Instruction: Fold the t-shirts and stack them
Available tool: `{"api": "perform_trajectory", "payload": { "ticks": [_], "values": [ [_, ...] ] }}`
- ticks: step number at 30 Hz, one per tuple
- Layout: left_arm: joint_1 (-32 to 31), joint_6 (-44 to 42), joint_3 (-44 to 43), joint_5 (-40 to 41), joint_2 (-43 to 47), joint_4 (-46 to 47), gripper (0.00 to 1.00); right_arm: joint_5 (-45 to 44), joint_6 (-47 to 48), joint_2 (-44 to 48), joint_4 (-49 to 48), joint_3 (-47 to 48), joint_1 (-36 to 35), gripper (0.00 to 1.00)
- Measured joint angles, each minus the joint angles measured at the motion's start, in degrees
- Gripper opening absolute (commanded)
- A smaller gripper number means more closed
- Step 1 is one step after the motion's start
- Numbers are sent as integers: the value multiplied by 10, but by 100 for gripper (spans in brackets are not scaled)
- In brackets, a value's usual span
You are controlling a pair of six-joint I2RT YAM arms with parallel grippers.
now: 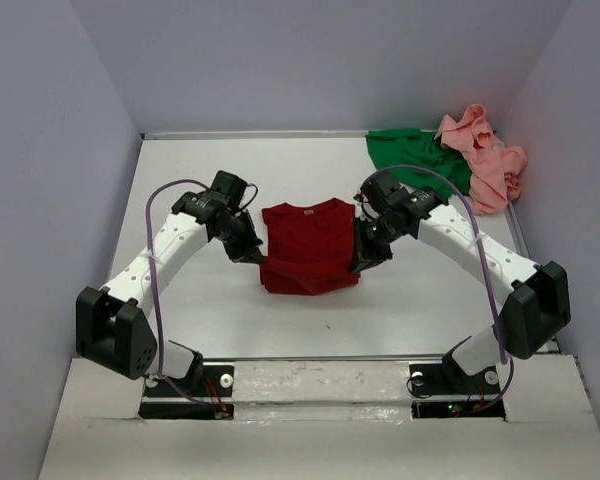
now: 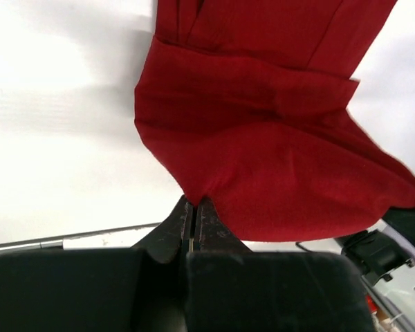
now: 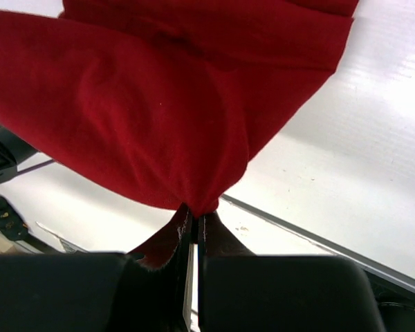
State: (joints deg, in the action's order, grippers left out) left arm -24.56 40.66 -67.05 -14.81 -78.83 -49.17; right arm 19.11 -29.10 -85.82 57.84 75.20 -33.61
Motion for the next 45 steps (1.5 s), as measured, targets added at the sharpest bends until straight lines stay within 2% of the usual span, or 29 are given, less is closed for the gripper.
{"api": "perform_trajectory", "payload": {
  "ticks": [8,27,36,45],
  "values": [
    [37,-23,-65,2,-59,3,0,-4,29,-48,1,47,31,0],
    [52,-59,-271,4,-248,-15,0,-7,74,-186,9,198,97,0],
    [75,-70,-340,2,-301,-33,0,-1,85,-254,21,285,122,0],
    [85,-76,-409,-2,-334,-47,0,4,85,-264,21,328,142,0]
  ]
}}
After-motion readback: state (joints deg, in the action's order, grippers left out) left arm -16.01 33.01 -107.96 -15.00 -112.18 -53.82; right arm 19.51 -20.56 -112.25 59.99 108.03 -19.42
